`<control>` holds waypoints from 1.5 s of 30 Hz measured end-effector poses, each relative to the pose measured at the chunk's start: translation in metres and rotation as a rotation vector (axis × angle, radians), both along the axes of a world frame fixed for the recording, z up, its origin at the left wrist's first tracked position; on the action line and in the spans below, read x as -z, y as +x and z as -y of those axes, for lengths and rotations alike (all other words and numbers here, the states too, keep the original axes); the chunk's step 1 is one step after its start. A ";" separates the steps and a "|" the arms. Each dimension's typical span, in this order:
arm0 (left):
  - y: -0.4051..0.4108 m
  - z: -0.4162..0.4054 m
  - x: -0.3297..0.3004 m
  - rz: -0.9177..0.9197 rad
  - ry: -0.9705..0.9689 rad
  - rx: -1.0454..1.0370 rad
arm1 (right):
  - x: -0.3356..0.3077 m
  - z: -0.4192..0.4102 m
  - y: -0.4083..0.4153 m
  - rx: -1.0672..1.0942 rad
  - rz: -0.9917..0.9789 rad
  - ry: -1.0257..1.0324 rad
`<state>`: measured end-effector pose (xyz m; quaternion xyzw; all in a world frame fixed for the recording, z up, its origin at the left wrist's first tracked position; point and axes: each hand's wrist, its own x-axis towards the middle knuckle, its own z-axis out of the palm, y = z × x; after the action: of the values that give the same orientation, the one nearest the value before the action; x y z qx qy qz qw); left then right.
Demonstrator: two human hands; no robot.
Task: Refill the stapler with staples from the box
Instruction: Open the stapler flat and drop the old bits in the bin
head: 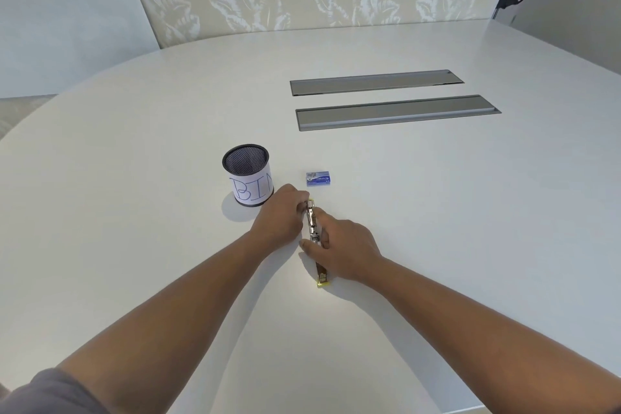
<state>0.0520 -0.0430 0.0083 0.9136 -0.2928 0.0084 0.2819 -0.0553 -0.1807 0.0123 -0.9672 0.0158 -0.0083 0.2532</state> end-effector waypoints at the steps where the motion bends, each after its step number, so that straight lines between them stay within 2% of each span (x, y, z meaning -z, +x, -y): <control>1: 0.000 -0.002 0.006 0.012 -0.063 -0.022 | -0.001 0.002 0.002 0.000 -0.001 0.039; 6: -0.003 -0.008 0.022 -0.017 -0.183 -0.068 | -0.006 0.013 0.012 -0.016 0.006 0.133; 23: -0.003 -0.005 0.022 0.000 -0.148 -0.085 | -0.012 0.025 0.024 -0.082 -0.119 0.188; 34: -0.006 -0.004 0.019 0.034 -0.118 -0.120 | -0.004 0.021 0.020 -0.013 -0.089 0.239; 45: -0.008 -0.003 0.015 0.025 -0.101 -0.125 | -0.001 0.015 0.009 0.066 0.038 0.332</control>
<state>0.0442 -0.0397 -0.0071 0.9146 -0.2378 0.0520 0.3230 -0.0463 -0.1962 0.0130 -0.9107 0.0442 -0.0320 0.4094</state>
